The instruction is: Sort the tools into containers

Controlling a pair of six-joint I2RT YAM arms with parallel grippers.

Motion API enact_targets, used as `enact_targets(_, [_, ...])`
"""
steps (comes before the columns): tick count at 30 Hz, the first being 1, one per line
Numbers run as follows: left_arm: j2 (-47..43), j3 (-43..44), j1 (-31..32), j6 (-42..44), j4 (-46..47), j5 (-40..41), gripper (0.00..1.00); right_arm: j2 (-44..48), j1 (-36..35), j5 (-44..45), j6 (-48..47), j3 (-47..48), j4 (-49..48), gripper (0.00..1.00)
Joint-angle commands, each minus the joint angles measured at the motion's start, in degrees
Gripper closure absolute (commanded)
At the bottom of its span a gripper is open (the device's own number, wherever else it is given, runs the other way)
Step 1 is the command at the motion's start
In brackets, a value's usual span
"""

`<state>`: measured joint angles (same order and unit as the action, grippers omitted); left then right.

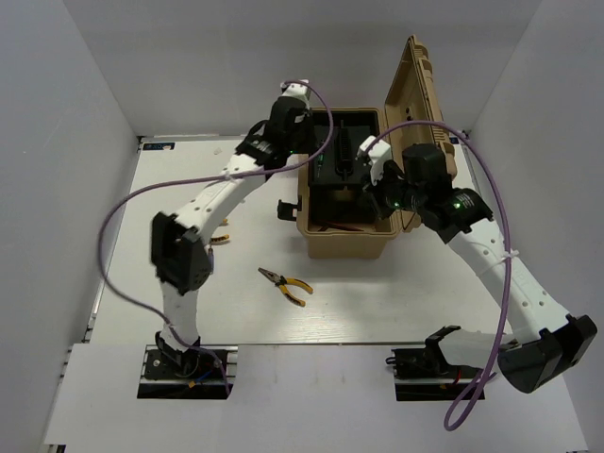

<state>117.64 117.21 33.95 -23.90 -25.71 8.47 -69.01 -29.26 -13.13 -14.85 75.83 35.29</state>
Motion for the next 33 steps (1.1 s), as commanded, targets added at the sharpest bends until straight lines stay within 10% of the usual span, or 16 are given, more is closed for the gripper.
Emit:
enact_targets(1, [-18.6,-13.9,0.5,8.9,-1.4,6.7,0.94,-2.4,-0.4,-4.7,-0.6,2.6,1.7,1.0])
enact_targets(3, [-29.0,-21.8,0.5,9.4,-2.2,10.8,0.92,-4.0,-0.7,-4.1,0.4,5.4,2.9,1.0])
enact_targets(7, [-45.2,-43.7,0.0,4.9,-4.6,15.5,0.47,-10.6,-1.9,-2.1,3.1,9.0,2.8,1.0])
enact_targets(10, [-52.7,-53.4,-0.6,-1.5,-9.3,19.7,0.35,-14.7,-2.9,-1.1,4.9,12.5,3.6,1.0])
enact_targets(16, [-55.4,-67.3,-1.1,-11.0,-12.9,20.3,0.33,-19.1,-4.8,0.3,7.3,15.1,4.2,0.73])
enact_targets(33, [-37.1,-76.3,-14.4,-16.0,-0.3,16.6,0.32,-14.2,-5.1,0.3,6.7,7.6,0.0,0.72])
